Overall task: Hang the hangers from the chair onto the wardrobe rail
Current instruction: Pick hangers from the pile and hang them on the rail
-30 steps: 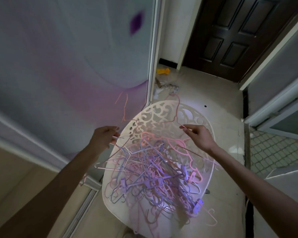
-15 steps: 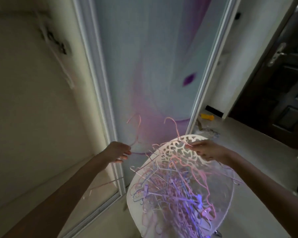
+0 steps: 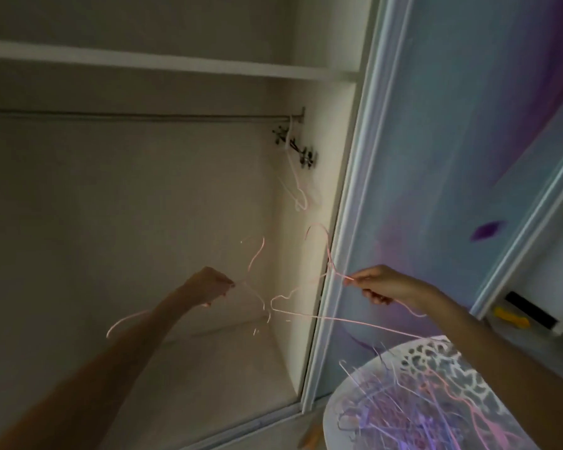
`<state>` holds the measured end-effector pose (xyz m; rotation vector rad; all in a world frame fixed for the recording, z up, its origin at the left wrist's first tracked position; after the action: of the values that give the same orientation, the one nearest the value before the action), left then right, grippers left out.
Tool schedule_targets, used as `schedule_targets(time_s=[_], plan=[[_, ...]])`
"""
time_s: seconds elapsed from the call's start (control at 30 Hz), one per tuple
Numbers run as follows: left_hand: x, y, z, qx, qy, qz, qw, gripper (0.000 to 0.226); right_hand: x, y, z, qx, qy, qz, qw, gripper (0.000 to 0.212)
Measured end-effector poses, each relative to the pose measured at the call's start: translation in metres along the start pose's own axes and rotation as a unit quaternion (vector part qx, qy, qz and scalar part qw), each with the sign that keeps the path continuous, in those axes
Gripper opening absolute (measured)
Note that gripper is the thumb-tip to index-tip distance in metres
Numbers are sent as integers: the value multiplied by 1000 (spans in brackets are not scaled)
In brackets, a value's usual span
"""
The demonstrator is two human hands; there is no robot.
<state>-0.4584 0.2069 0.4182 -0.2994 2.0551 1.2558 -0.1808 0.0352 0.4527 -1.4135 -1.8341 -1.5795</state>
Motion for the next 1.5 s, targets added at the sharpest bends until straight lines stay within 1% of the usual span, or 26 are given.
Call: schedule_targets(time_s=[0.07,0.13,0.2,0.3,0.43,0.6,0.73,0.87,1.0,1.1,1.17,1.23,1.3,1.37,1.4,1.43,1.5], plan=[[13,39,-3,-22,-1,24,999,28,37,-18,15,-28,22,-6,999,23],[24,73,-1,-38,19,40,998,29,68,-30,28,-56,43,-5,997,25],[35,105,4,-74,22,84,993,31,97,-40,37,-85,70,-20,994,26],[43,138,13,-119,-2,175,977,34,130,-48,49,-119,100,-66,986,24],[35,163,17,-154,-37,216,963,24,167,-45,75,-153,123,-102,975,26],[25,172,54,-174,-69,248,950,19,200,-24,121,-190,155,-104,964,28],[2,173,88,-202,-111,255,939,18,220,-3,155,-204,176,-98,958,30],[-28,173,121,-249,-138,332,899,20,236,19,202,-200,182,-100,957,32],[-43,172,150,-248,-139,335,898,22,251,29,245,-208,199,-78,954,31],[-46,172,170,-248,-138,337,898,23,262,29,278,-220,208,-92,949,30],[-45,176,185,-242,-133,304,912,22,267,24,295,-228,213,-98,945,31],[-41,179,202,-226,-135,233,936,18,269,19,311,-232,212,-105,944,30],[-40,180,218,-189,-147,135,961,15,267,11,322,-229,202,-104,946,29],[-43,180,228,-146,-149,-5,978,14,262,1,330,-227,184,-112,950,29],[-45,181,231,-125,-139,-97,978,18,260,-3,333,-227,176,-122,950,30],[-47,181,232,-107,-123,-187,969,21,257,-7,334,-229,172,-130,949,31],[-53,181,232,-72,-88,-323,939,17,255,-12,336,-230,171,-141,948,32]])
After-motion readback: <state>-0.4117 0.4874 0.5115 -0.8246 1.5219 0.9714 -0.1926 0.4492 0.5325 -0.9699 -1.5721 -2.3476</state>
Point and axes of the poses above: each hand's wrist, its own z-axis towards the middle knuckle, its own y-axis out of the back of the hand, x = y × z, the point moved 4 cm from there along z, towards the middle knuckle, and after that the axes turned 1 degree about x, right-handed, at the moved point
